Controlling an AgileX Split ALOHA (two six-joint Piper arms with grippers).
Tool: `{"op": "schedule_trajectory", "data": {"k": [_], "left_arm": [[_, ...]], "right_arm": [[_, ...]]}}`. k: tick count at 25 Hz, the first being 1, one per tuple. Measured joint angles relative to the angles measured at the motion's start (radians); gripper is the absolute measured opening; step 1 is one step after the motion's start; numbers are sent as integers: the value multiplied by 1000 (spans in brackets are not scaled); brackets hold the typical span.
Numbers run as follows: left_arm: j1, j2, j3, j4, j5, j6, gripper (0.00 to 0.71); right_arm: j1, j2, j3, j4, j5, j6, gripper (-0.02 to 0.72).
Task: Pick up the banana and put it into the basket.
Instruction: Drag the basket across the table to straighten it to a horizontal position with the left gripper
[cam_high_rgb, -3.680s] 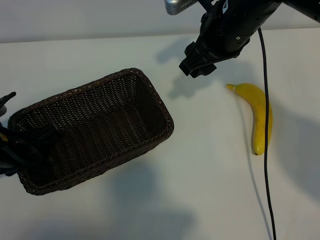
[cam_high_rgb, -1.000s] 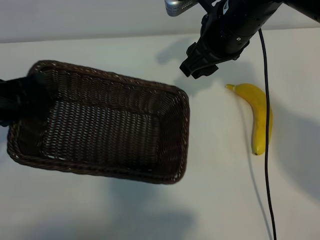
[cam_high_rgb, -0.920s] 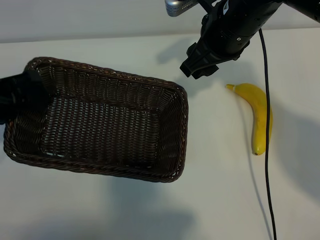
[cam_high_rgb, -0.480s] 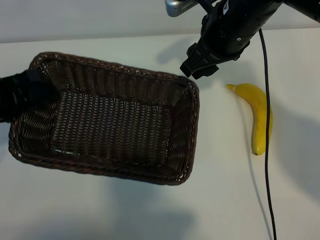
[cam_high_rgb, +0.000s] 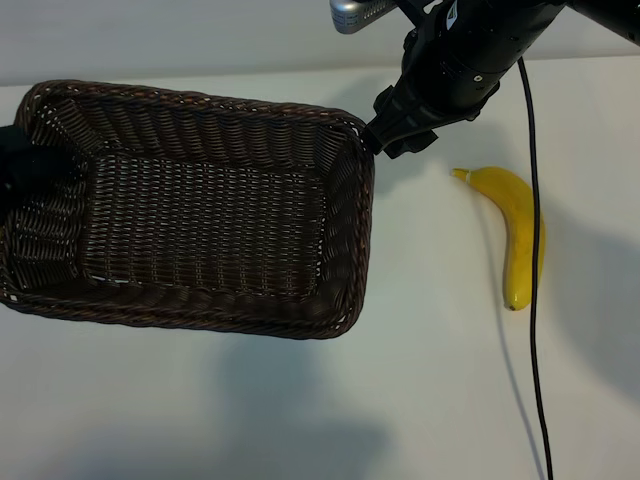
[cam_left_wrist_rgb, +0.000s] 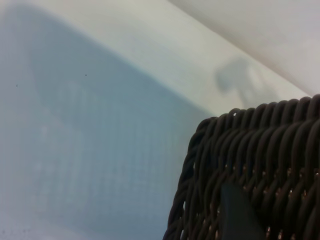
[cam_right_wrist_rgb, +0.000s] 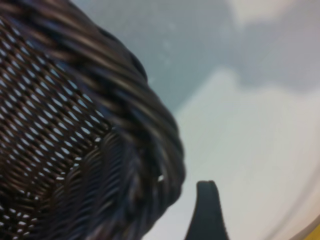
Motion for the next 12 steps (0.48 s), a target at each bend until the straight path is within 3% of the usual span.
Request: {"op": "schedule_trajectory", "data": {"k": [4,12], "left_arm": [[13,65,0,-49,21,80,383],[13,214,0,-277,56,290,383]], "right_arm": [[0,0,0,0,0,0,551],[0,0,0,0,1,0,551]]}}
